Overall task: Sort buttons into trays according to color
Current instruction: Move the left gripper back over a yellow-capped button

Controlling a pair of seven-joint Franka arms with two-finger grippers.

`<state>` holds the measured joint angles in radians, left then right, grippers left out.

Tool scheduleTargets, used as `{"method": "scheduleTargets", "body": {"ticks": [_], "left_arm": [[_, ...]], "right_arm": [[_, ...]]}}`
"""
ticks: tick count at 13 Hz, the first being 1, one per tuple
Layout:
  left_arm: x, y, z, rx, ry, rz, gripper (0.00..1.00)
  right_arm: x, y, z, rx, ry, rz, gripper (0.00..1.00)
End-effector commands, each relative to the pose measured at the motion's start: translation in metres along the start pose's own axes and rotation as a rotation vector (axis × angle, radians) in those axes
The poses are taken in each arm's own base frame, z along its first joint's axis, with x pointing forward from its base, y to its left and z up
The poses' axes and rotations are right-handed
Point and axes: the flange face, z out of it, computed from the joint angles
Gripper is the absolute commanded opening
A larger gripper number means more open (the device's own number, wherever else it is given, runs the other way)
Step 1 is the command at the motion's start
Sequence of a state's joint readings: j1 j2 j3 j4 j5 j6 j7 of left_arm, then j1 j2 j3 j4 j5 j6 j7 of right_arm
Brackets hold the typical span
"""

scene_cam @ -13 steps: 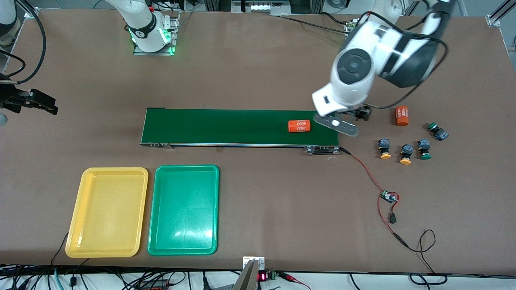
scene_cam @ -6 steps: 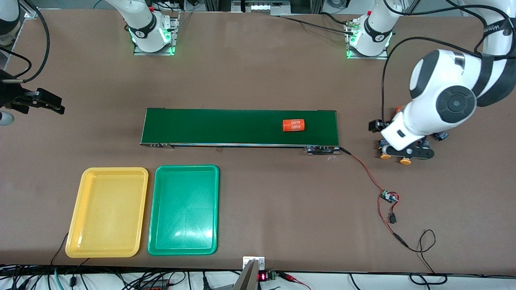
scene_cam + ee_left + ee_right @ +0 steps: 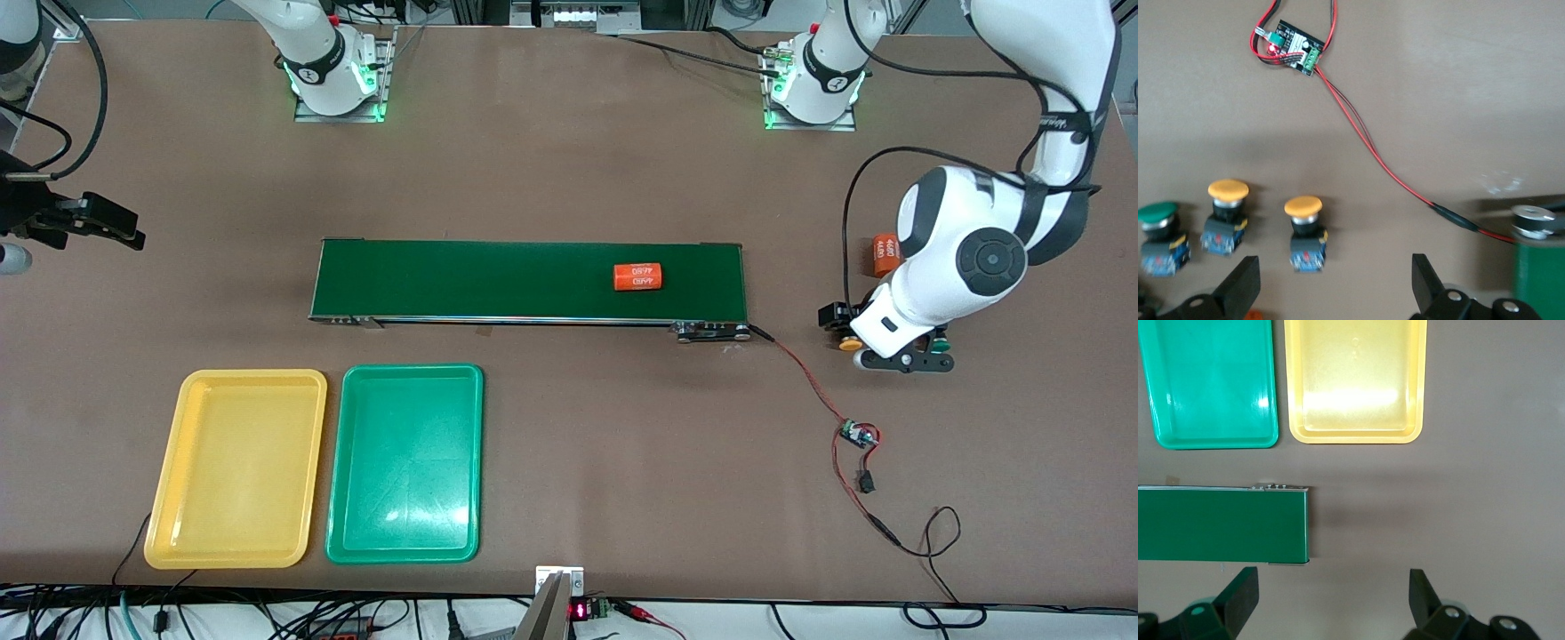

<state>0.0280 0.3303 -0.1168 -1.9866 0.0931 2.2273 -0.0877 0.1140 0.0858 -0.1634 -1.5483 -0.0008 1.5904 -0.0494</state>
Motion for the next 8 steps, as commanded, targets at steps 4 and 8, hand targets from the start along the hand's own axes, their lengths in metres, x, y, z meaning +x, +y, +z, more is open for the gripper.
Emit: {"method": "scheduleTargets", "body": {"ticks": [4,8], "left_arm": [[-0.037,-0.028,0.078,-0.012,0.010,0.017,0.98],[-0.040,-0.032,0.109,-0.015,-0.001,0.010,0.92]], "right_arm": [[-0.012,0.019,0.001,0.014,0.008,0.025,1.00],[-0.013,0.013,0.000,-0.008,0.007,0.009,1.00]]}}
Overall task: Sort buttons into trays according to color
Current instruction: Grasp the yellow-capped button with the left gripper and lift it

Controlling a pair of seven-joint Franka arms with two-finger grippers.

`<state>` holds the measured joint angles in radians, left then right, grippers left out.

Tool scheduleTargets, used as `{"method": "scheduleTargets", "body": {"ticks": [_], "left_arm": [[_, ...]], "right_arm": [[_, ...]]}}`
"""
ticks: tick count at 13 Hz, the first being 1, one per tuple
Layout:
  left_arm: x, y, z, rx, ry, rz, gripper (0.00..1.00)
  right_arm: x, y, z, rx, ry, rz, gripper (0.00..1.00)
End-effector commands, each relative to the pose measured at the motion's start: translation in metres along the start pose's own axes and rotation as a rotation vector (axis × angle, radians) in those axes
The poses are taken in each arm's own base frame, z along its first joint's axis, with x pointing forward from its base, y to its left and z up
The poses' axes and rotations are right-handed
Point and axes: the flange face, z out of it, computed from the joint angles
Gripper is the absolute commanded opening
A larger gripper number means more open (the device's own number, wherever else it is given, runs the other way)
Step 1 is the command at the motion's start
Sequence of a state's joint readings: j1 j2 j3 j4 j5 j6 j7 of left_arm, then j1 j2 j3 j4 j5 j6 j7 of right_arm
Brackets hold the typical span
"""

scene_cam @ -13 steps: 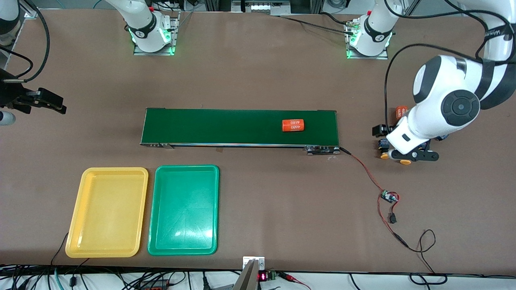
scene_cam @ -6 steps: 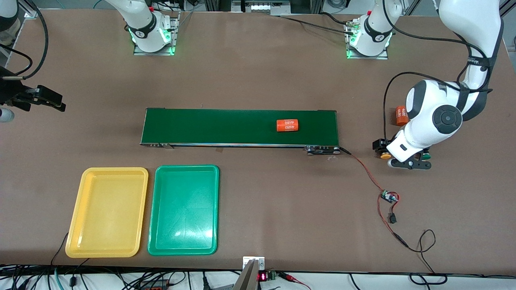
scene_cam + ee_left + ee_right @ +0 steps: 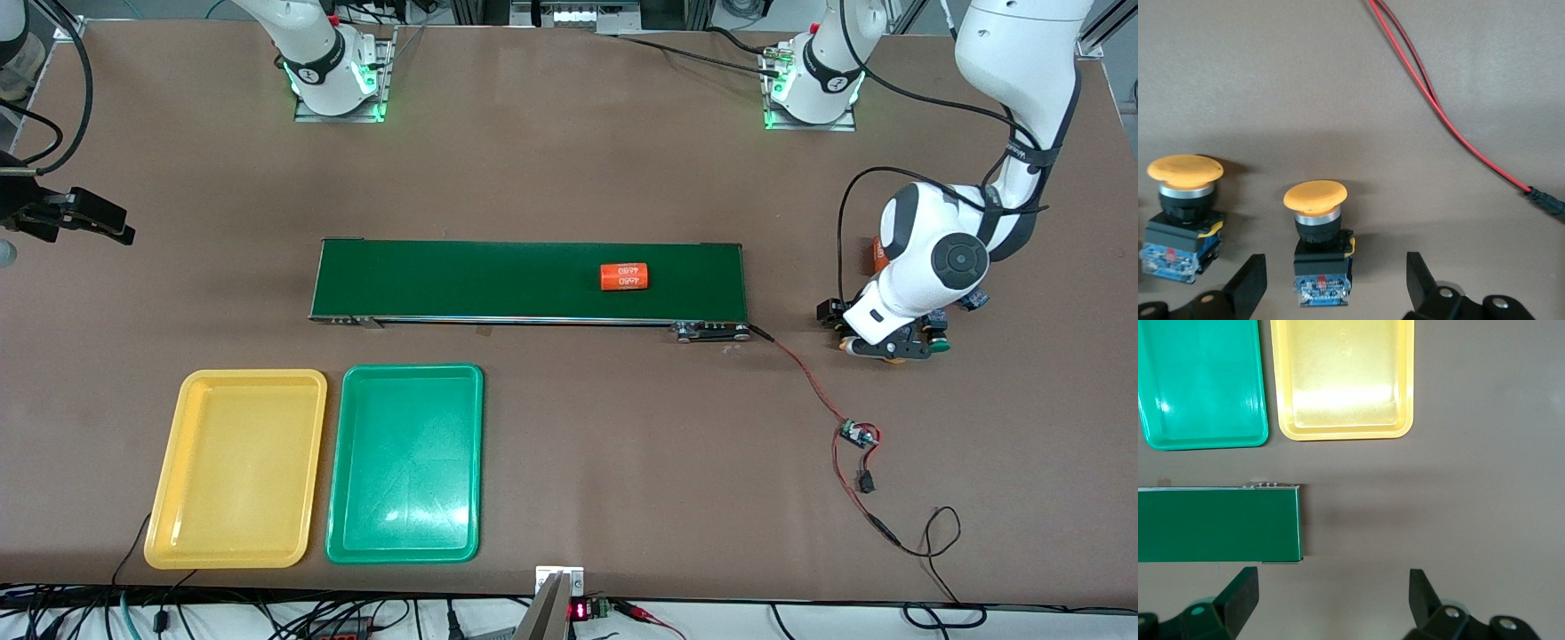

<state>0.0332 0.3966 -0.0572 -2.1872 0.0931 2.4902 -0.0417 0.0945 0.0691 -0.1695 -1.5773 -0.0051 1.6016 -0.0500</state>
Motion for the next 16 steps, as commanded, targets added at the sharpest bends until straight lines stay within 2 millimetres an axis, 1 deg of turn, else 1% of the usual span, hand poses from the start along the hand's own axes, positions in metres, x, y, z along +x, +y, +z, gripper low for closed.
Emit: {"method": "scheduleTargets", "body": {"ticks": [1,3,4,5,6,8,9,11,12,13,14,15,16], "left_arm": [[-0.001,-0.004,0.010,-0.008,0.002,0.012,0.89],[-0.001,-0.003,0.022,-0.011,-0.007,0.011,0.77],[-0.001,-0.004,0.026,-0.011,0.002,0.011,0.67],[-0.001,-0.004,0.025,-0.011,-0.002,0.011,0.45],[0.000,-0.004,0.022,-0.010,-0.001,0.009,0.29],[0.002,-0.004,0.011,-0.008,0.008,0.007,0.17],[0.003,-0.004,-0.001,-0.005,-0.001,0.002,0.16],[0.012,0.006,-0.038,0.003,-0.023,0.023,0.15],[0.016,0.015,-0.059,0.001,-0.060,0.035,0.15],[0.024,0.040,-0.081,-0.006,-0.070,0.070,0.15],[0.027,0.058,-0.100,-0.006,-0.078,0.096,0.15],[0.025,0.082,-0.113,-0.017,-0.079,0.129,0.15],[0.020,0.106,-0.121,-0.038,-0.080,0.132,0.15]], "right_arm": [[-0.009,-0.003,-0.005,-0.007,0.010,-0.016,1.00],[-0.009,-0.003,-0.005,-0.007,0.010,-0.016,1.00],[-0.009,-0.003,-0.005,-0.007,0.010,-0.016,1.00],[-0.009,-0.003,-0.005,-0.007,0.010,-0.016,1.00],[-0.009,-0.003,-0.005,-0.007,0.010,-0.016,1.00],[-0.009,-0.003,-0.005,-0.007,0.010,-0.016,1.00],[-0.009,-0.003,-0.005,-0.007,0.010,-0.016,1.00],[-0.009,-0.002,-0.005,-0.007,0.010,-0.015,1.00],[-0.009,-0.003,-0.006,-0.007,0.012,-0.016,1.00],[-0.009,-0.003,-0.005,-0.007,0.010,-0.016,1.00],[-0.009,-0.002,-0.006,-0.007,0.012,-0.015,1.00],[-0.009,-0.002,-0.005,-0.007,0.010,-0.015,1.00],[-0.009,-0.003,-0.006,-0.007,0.012,-0.016,1.00]]}}
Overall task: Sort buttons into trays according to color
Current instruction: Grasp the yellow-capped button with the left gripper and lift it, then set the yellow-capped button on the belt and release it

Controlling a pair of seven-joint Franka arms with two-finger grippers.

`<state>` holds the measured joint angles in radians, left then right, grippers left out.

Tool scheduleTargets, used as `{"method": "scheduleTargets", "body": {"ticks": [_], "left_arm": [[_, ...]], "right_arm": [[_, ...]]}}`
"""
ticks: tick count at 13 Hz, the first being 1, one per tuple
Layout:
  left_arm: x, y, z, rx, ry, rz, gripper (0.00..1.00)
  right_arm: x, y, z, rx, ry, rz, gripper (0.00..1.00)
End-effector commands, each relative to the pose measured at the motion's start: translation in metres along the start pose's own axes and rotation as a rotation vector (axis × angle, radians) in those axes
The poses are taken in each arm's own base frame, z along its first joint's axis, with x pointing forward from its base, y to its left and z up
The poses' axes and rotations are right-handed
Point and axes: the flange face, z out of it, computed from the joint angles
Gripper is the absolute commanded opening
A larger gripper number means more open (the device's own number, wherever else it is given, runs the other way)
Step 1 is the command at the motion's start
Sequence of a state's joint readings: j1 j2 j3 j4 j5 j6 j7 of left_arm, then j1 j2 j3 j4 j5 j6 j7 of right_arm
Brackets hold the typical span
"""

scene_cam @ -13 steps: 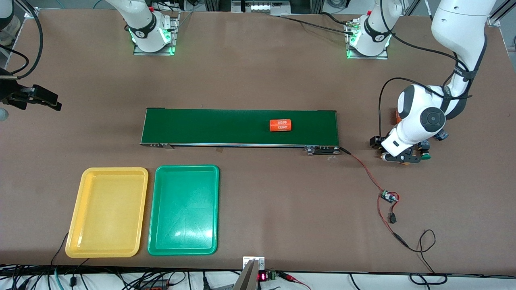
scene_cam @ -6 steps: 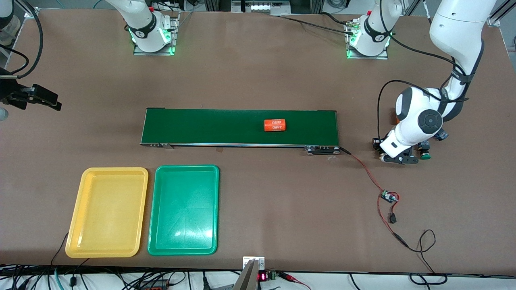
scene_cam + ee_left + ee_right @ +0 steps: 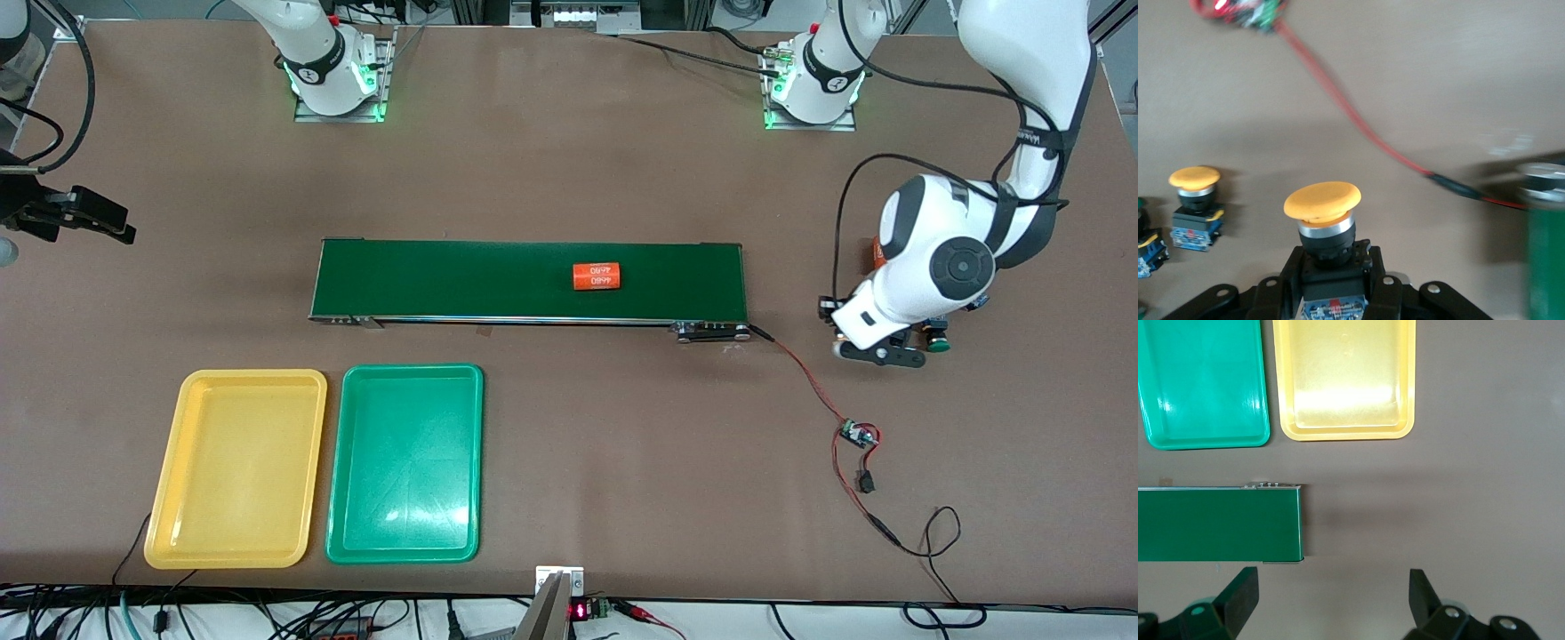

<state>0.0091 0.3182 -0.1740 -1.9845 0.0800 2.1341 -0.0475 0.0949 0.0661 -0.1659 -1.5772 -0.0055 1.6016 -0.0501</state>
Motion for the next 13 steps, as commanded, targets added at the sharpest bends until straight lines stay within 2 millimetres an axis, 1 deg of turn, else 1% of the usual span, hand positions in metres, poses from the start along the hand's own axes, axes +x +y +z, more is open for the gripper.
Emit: {"method": "scheduleTargets", "body": {"ticks": [1,2,3,4,5,6,7,10,11,12,13], "left_arm": [[-0.008,0.055,-0.018,-0.038,-0.013,0.010,0.15],[-0.012,0.088,-0.020,-0.044,-0.012,-0.003,0.15],[-0.016,0.113,-0.023,-0.050,-0.007,-0.042,0.15],[-0.022,0.142,-0.024,-0.057,-0.007,-0.067,0.15],[-0.028,0.163,-0.026,-0.062,-0.007,-0.084,0.15],[-0.031,0.177,-0.025,-0.070,0.002,-0.098,0.15],[-0.033,0.188,-0.023,-0.074,0.007,-0.094,0.15],[-0.044,0.210,0.020,-0.102,0.036,-0.072,0.16],[-0.046,0.212,0.028,-0.105,0.034,-0.086,0.17],[-0.050,0.222,0.034,-0.106,0.026,-0.076,0.17],[-0.054,0.228,0.042,-0.103,0.014,-0.068,0.18]], "right_arm": [[-0.008,-0.001,-0.004,-0.007,0.009,-0.012,1.00],[-0.008,-0.001,-0.004,-0.007,0.009,-0.012,1.00],[-0.008,0.000,-0.003,-0.007,0.007,-0.011,1.00],[-0.008,0.001,-0.003,-0.007,0.007,-0.009,1.00],[-0.008,0.002,-0.003,-0.005,0.007,-0.007,1.00],[-0.008,0.002,-0.003,-0.005,0.007,-0.007,1.00],[-0.008,0.002,-0.003,-0.005,0.007,-0.007,1.00],[-0.008,0.002,-0.003,-0.007,0.007,-0.007,1.00],[-0.008,0.002,-0.003,-0.005,0.007,-0.007,1.00],[-0.008,0.002,-0.003,-0.005,0.007,-0.007,1.00],[-0.008,0.002,-0.003,-0.006,0.009,-0.007,1.00]]}}
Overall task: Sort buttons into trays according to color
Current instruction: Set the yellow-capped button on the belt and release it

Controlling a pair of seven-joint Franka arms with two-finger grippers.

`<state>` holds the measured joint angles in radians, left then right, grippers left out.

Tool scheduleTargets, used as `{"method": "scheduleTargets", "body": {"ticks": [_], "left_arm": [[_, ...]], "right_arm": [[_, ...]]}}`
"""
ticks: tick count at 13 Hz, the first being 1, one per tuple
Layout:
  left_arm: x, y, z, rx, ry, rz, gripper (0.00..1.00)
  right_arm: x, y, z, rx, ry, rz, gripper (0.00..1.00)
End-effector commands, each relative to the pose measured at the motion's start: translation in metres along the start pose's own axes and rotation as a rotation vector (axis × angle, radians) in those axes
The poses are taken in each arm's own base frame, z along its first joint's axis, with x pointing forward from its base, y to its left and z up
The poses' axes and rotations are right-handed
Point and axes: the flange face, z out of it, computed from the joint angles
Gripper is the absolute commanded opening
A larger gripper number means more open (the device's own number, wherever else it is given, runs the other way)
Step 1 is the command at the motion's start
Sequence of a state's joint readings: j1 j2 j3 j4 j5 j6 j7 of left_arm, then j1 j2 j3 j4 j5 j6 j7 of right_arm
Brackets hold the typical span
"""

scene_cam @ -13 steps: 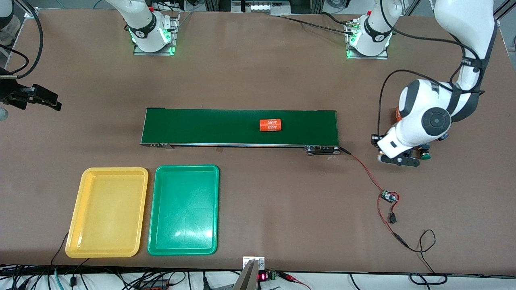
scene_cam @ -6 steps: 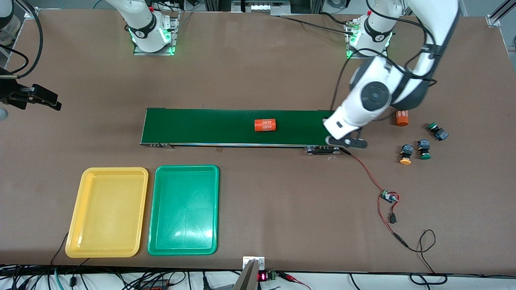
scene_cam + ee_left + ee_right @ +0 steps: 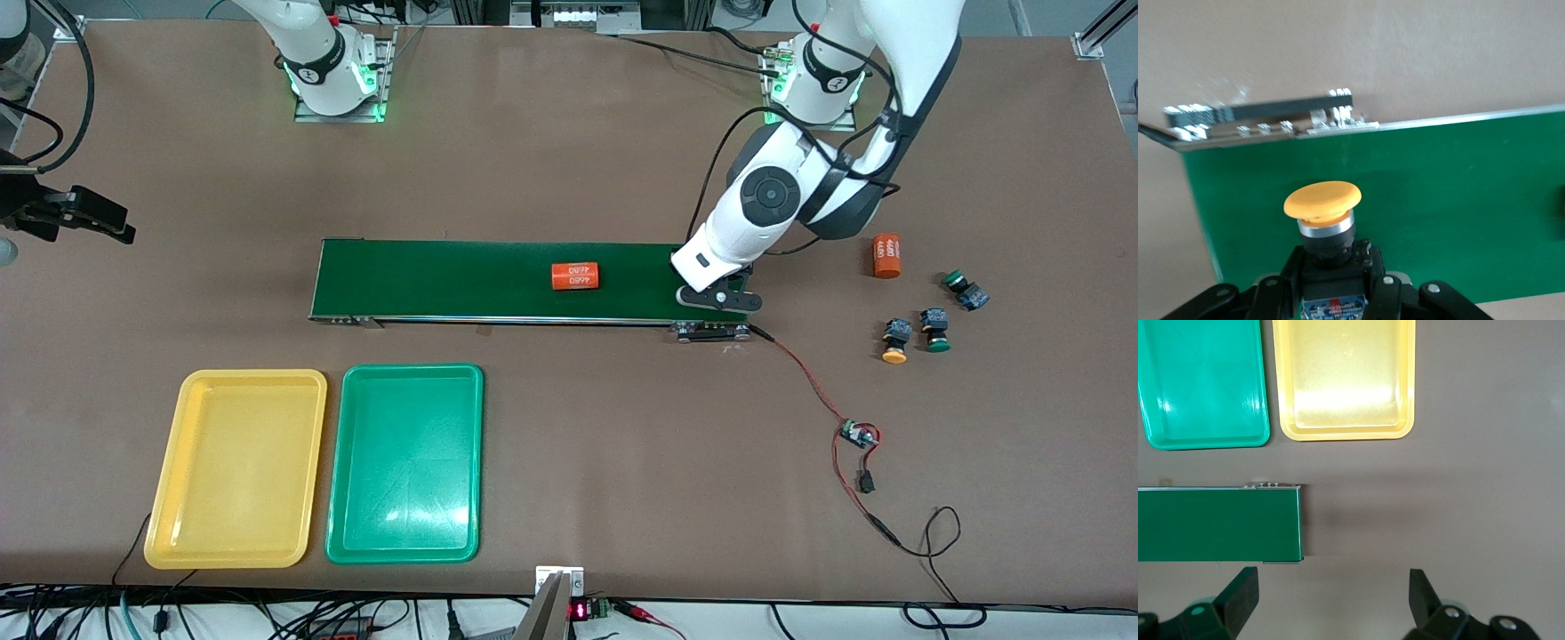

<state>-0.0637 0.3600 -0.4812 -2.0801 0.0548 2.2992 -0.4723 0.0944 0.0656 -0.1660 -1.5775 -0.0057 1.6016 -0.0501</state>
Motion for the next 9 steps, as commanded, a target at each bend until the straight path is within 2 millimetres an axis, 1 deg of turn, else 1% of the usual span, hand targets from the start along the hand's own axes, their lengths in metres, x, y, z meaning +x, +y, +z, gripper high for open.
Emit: {"method": "scheduleTargets", "body": {"ticks": [1,2,3,4,5,7,8,9], "left_arm": [[-0.008,0.012,0.008,-0.011,-0.010,-0.007,0.21],[-0.010,0.012,0.011,-0.009,-0.016,-0.006,0.29],[-0.011,0.012,0.015,-0.006,-0.022,-0.003,0.43],[-0.011,0.013,0.015,-0.006,-0.023,0.001,0.66],[-0.011,0.013,0.013,-0.006,-0.020,0.004,1.00],[-0.009,0.013,0.000,-0.004,-0.004,-0.001,1.00],[-0.006,0.010,-0.009,-0.006,0.013,-0.007,1.00],[-0.005,0.007,-0.023,-0.006,0.037,-0.017,1.00]], "right_arm": [[-0.008,0.001,-0.003,-0.005,0.007,-0.008,1.00],[-0.008,0.002,-0.003,-0.007,0.008,-0.008,1.00],[-0.008,0.001,-0.003,-0.005,0.009,-0.008,1.00],[-0.008,0.001,-0.003,-0.005,0.009,-0.008,1.00],[-0.008,0.001,-0.003,-0.005,0.009,-0.006,1.00],[-0.008,0.001,-0.003,-0.005,0.009,-0.006,1.00],[-0.008,0.001,-0.003,-0.005,0.009,-0.006,1.00],[-0.008,0.002,-0.003,-0.005,0.009,-0.005,1.00]]}}
